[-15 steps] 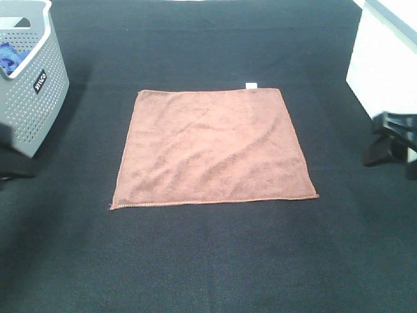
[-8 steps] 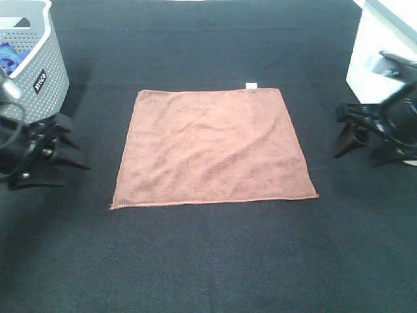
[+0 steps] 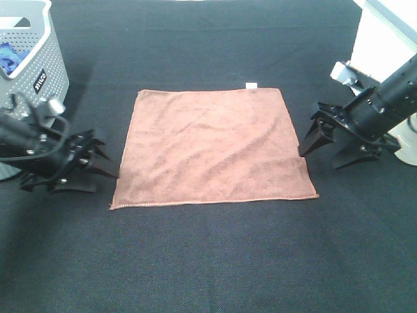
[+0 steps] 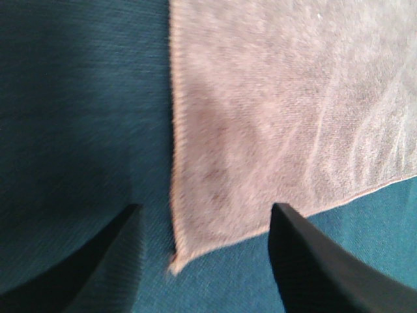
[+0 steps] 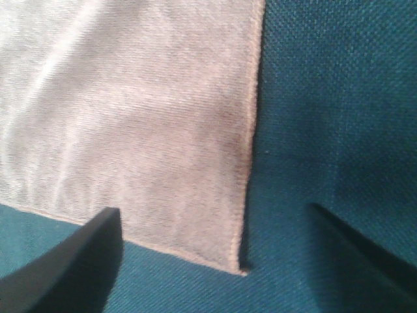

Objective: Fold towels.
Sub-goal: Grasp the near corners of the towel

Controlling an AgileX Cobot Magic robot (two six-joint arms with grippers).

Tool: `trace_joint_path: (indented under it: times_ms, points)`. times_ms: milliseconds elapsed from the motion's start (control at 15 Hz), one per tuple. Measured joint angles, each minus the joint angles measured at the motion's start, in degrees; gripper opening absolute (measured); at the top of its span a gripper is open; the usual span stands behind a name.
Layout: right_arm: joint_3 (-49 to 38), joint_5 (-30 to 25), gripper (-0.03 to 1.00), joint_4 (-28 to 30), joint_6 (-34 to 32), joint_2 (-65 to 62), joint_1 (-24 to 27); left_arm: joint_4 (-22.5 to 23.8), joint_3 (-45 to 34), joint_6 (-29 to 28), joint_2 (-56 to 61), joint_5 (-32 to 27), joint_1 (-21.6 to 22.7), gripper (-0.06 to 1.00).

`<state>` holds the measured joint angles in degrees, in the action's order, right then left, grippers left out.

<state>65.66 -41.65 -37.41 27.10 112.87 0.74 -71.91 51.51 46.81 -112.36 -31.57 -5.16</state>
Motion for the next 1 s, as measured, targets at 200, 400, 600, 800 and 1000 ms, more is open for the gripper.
trace_joint_path:
  times_ms: [200, 400, 600, 800, 1000]
  points:
    - [0.5, -1.4, 0.74, -2.1, 3.8, 3.8, 2.7, -0.6, 1.2, 0.0, -2.6, 1.2, -0.3, 0.58]
    - [0.7, -2.3, 0.73, -6.8, 8.3, 6.1, 2.8, -3.3, 2.2, 0.5, -4.6, -0.1, -0.3, 0.6]
    - [1.9, -3.5, 0.72, -9.1, 9.3, 7.7, 2.5, -4.3, 4.0, 0.5, -6.1, -1.0, -1.6, 0.6]
    - [4.6, -4.2, 0.68, -9.8, 9.1, 9.7, -3.2, -5.3, 7.7, 0.5, -8.3, -2.1, -5.3, 0.6]
    - [5.2, -3.6, 0.48, -9.8, 6.2, 10.8, -4.3, -5.0, 9.5, -1.0, -9.5, -1.4, -7.0, 0.49]
